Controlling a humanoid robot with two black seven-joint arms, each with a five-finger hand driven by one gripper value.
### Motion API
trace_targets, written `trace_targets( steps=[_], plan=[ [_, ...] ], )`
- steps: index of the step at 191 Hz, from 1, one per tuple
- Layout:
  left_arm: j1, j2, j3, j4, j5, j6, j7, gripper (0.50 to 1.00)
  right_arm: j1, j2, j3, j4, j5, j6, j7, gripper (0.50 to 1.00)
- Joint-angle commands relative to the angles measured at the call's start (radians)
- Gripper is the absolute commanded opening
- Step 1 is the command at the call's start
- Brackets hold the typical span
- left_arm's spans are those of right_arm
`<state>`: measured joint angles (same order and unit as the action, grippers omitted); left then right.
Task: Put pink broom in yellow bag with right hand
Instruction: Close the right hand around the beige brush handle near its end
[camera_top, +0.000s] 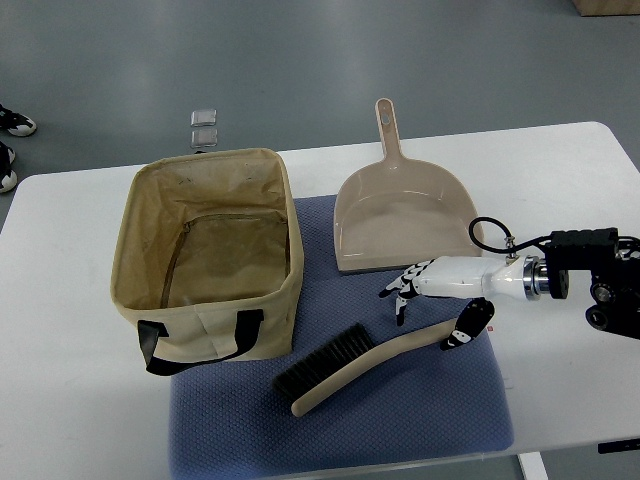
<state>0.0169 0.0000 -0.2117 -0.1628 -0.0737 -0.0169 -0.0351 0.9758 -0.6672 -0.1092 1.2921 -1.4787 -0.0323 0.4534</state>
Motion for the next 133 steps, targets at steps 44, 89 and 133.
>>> trace_targets(
  steps=[44, 89, 133],
  plan=[
    [0.000, 0.000, 0.000, 0.000, 0.000, 0.000, 0.000, 1.000, -0.005, 0.009, 0.002, -0.013, -0.034, -0.003, -0.002, 0.924],
    [0.000, 0.000, 0.000, 0.000, 0.000, 0.000, 0.000, 1.000, -0.005, 0.014, 0.002, -0.020, -0.051, -0.011, -0.004, 0.885],
    [0.000, 0.000, 0.000, 0.000, 0.000, 0.000, 0.000, 1.000, -0.005, 0.014, 0.000, -0.019, -0.052, -0.003, -0.002, 0.799]
  ],
)
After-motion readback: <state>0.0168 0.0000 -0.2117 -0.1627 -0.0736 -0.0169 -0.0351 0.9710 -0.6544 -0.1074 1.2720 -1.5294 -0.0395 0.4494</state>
